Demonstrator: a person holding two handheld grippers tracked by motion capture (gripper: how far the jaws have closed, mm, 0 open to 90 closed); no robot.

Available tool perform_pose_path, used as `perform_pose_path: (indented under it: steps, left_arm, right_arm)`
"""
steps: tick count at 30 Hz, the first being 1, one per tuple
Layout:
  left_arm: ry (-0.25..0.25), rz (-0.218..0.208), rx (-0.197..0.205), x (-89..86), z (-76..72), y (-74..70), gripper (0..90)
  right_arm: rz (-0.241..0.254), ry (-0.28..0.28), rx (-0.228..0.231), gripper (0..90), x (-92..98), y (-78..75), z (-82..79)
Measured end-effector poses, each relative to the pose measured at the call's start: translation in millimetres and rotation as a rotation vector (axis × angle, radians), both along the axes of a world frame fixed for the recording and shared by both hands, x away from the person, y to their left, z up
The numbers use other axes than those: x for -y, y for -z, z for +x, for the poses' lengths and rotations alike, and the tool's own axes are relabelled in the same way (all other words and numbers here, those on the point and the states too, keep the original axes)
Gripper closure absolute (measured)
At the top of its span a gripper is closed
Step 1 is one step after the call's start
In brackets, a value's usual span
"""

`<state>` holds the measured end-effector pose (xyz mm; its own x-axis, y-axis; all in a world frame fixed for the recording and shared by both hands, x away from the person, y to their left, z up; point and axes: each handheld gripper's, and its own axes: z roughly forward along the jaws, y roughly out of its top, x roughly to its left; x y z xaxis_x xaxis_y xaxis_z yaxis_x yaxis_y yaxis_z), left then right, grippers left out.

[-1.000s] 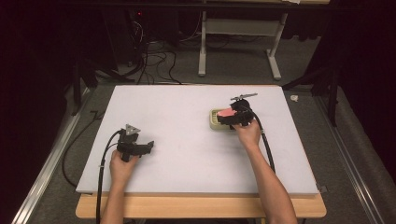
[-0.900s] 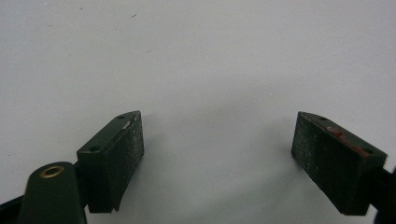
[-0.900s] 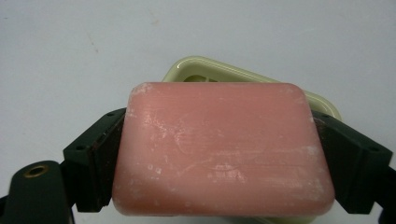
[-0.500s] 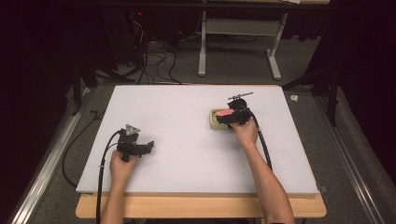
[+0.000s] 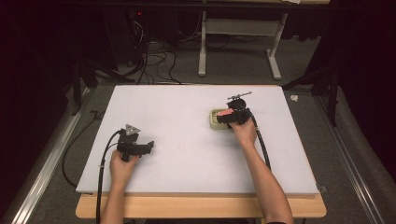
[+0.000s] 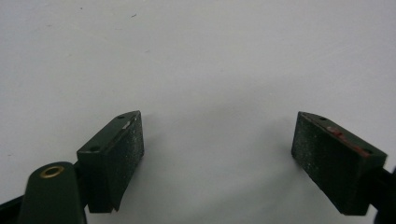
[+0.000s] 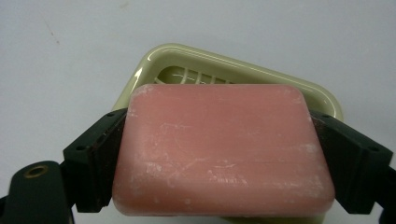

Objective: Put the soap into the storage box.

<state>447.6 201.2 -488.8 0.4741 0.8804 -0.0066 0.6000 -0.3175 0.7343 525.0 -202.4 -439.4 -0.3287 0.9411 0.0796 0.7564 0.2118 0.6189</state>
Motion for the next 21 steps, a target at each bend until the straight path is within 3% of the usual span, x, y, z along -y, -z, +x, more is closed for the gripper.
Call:
perform_pose_path:
  steps: [5,21]
  left_arm:
    - [0.0,0.0,0.0,-0.1,0.0,0.0,17.4]
    - [0.0,0.0,0.0,0.1,0.0,0.0,17.3]
  right_arm:
    - [-0.014,0.009,-0.015,13.3,0.1,3.4,1.0]
    - [0.011,0.0,0.058,14.2,5.9,-14.3,-9.2]
